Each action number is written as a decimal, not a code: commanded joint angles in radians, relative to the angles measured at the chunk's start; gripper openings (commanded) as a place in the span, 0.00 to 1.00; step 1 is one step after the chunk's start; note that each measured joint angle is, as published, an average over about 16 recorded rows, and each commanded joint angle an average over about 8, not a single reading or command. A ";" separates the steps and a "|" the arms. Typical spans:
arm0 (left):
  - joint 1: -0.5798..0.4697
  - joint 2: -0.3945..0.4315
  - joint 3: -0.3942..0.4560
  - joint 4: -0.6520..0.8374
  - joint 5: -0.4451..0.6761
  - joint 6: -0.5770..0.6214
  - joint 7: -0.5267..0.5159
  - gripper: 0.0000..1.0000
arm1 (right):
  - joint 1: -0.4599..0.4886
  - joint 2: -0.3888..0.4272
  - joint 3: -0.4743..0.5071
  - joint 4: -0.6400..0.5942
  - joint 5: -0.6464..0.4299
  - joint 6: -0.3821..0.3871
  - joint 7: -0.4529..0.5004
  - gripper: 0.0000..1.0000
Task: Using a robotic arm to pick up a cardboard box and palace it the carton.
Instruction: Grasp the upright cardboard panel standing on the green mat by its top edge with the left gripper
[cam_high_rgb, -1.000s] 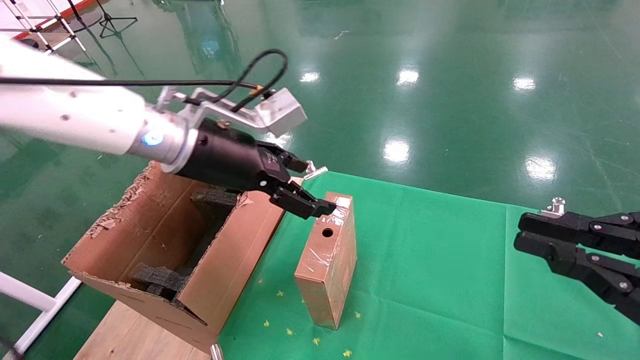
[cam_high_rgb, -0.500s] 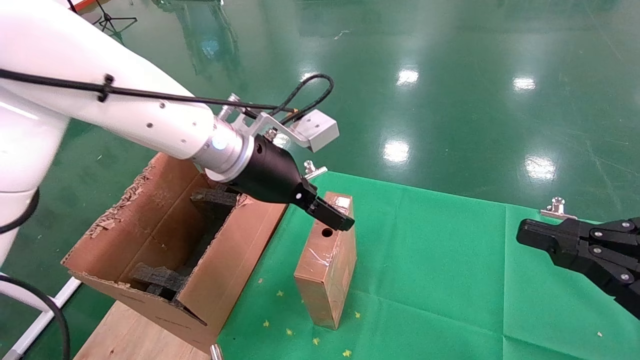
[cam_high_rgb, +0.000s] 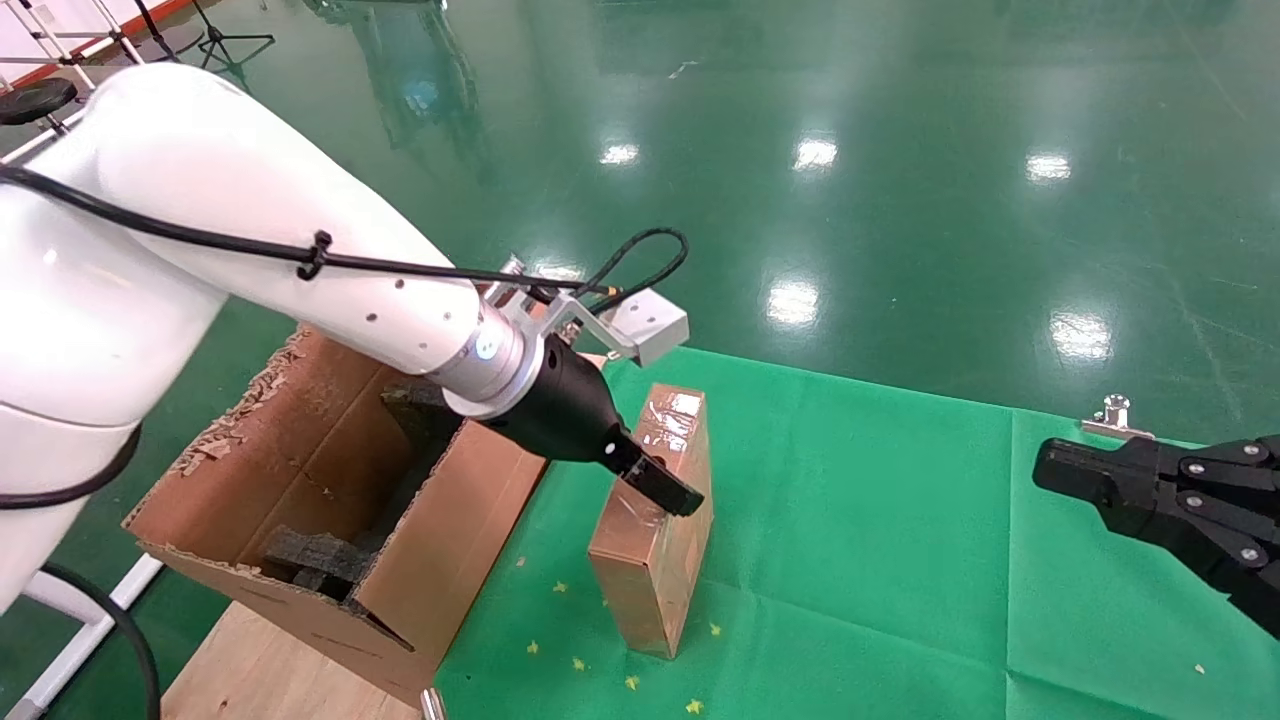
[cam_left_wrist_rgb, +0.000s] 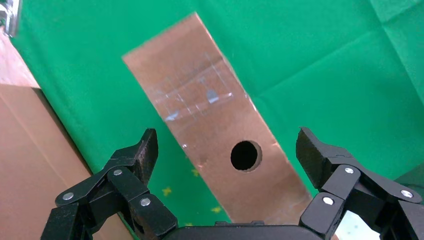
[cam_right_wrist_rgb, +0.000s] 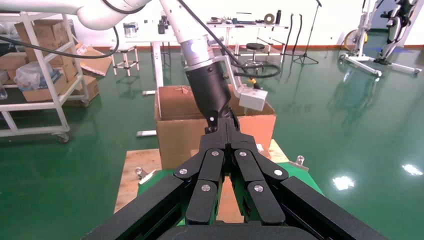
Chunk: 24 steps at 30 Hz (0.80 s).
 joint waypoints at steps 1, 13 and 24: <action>0.004 0.001 0.007 0.000 -0.001 -0.003 -0.004 1.00 | 0.000 0.000 0.000 0.000 0.000 0.000 0.000 0.19; -0.003 0.007 0.035 0.001 0.019 0.006 0.010 0.09 | 0.000 0.000 0.000 0.000 0.000 0.000 0.000 1.00; -0.003 0.005 0.027 0.001 0.012 0.005 0.006 0.00 | 0.000 0.000 0.000 0.000 0.000 0.000 0.000 1.00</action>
